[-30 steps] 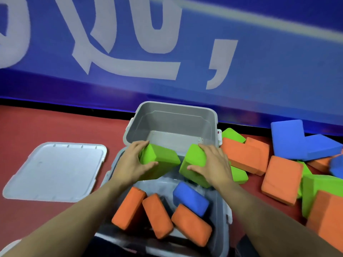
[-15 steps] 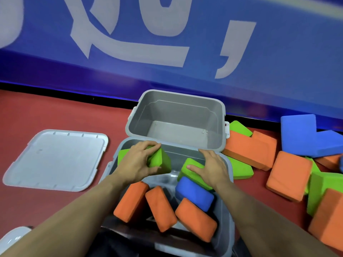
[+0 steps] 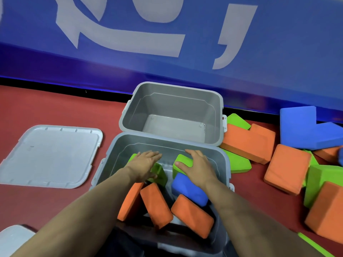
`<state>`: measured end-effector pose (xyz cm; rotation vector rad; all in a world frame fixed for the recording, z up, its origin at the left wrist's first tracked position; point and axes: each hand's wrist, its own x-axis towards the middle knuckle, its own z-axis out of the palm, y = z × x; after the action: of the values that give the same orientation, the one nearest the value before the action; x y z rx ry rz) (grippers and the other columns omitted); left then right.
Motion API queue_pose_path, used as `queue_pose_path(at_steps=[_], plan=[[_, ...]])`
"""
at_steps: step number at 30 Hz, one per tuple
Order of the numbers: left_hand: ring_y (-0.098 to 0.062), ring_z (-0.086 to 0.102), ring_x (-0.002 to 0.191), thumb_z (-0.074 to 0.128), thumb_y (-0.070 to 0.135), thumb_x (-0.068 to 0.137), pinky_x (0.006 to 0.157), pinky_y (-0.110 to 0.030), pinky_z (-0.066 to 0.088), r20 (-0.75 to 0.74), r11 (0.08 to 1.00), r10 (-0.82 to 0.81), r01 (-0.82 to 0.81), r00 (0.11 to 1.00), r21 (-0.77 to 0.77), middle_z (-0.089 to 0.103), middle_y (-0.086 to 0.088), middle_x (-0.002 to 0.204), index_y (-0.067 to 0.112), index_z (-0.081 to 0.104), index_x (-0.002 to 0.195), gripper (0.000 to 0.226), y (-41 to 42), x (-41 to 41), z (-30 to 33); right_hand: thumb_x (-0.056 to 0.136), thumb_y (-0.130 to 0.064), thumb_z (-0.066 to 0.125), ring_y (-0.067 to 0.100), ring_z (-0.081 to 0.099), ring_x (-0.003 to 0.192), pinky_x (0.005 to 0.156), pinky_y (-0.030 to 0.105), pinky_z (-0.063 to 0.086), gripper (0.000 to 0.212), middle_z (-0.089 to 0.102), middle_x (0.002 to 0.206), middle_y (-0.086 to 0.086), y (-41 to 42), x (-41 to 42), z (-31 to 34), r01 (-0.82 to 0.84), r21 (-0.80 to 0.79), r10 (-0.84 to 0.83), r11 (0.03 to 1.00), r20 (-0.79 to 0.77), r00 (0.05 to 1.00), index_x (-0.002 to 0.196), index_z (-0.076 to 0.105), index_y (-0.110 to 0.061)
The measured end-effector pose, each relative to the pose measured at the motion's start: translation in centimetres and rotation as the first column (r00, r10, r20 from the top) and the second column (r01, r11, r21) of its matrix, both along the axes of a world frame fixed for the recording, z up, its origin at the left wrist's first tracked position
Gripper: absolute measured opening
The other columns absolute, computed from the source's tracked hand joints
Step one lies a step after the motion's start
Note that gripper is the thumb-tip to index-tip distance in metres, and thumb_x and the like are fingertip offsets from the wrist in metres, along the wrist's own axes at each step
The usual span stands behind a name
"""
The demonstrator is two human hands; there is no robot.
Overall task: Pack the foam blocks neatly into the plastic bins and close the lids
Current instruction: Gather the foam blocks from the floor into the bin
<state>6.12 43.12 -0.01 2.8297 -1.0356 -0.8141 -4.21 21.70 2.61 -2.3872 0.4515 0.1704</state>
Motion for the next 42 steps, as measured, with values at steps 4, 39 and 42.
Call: queue_pose_path(at_steps=[4,39,42], plan=[[-0.021,0.02,0.154,0.063,0.053,0.093,0.124,-0.045,0.021,0.017,0.995,0.061,-0.06,0.998,-0.08,0.017,0.002,0.168,0.025,0.022,0.161,0.084,-1.1,0.0,0.0,0.088,-0.058,0.068,0.021,0.044,0.138,0.112,0.036,0.038,0.072,0.049,0.147,-0.001,-0.2,0.2,-0.1,0.007,0.006,-0.007,1.0,-0.029,1.0,0.147,0.048,-0.023],[-0.029,0.046,0.137,0.057,0.072,0.079,0.117,-0.047,0.036,-0.427,0.784,0.308,-0.481,0.85,-0.392,0.041,-0.012,0.155,0.014,0.027,0.158,0.103,-37.9,-7.6,-1.8,0.086,-0.057,0.07,0.025,0.041,0.141,0.116,0.039,0.035,0.086,0.039,0.155,0.005,-33.1,-16.4,-2.9,0.618,0.067,-0.61,0.784,-0.104,0.785,0.155,0.036,-0.02],[-0.028,0.043,0.141,0.063,0.061,0.089,0.119,-0.046,0.034,-0.381,0.79,0.318,-0.465,0.868,-0.4,0.038,-0.014,0.156,0.011,0.029,0.157,0.091,-40.0,-5.3,-5.2,0.083,-0.058,0.072,0.027,0.033,0.147,0.12,0.04,0.03,0.094,0.029,0.161,0.007,-35.6,-16.0,-6.7,0.678,0.067,-0.662,0.732,-0.163,0.732,0.158,0.029,-0.021]])
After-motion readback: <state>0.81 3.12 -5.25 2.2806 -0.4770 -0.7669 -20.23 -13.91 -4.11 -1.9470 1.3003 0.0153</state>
